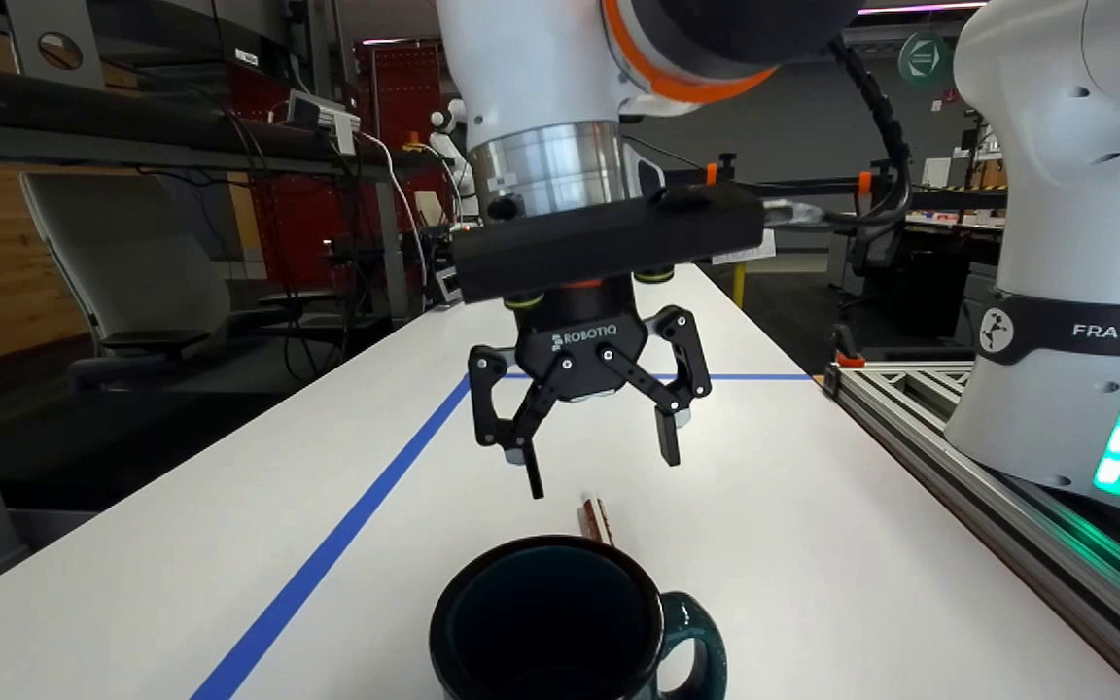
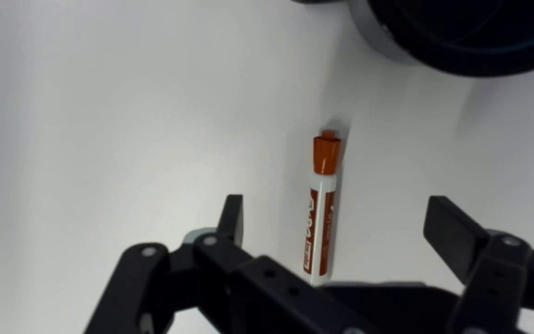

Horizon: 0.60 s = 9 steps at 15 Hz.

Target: Remove the marker from the mug.

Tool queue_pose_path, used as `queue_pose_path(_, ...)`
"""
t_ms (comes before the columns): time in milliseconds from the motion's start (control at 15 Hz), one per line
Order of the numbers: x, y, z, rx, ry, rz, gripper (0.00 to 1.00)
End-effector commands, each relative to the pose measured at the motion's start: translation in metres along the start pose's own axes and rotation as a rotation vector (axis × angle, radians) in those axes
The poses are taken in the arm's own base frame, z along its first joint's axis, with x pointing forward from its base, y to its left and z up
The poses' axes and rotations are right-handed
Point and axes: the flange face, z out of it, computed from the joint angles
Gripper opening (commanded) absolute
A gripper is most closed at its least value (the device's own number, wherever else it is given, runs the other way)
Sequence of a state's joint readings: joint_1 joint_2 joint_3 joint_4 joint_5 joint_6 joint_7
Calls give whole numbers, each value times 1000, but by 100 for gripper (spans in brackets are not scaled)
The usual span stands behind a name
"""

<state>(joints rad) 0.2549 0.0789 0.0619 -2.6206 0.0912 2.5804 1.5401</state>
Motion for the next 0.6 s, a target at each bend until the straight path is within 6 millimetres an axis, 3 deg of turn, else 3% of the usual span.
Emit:
queue_pose_path(0, -2, 20, -30, -10, 15, -29, 100)
queue_pose_path(533, 7, 38, -70, 65, 41, 153, 100)
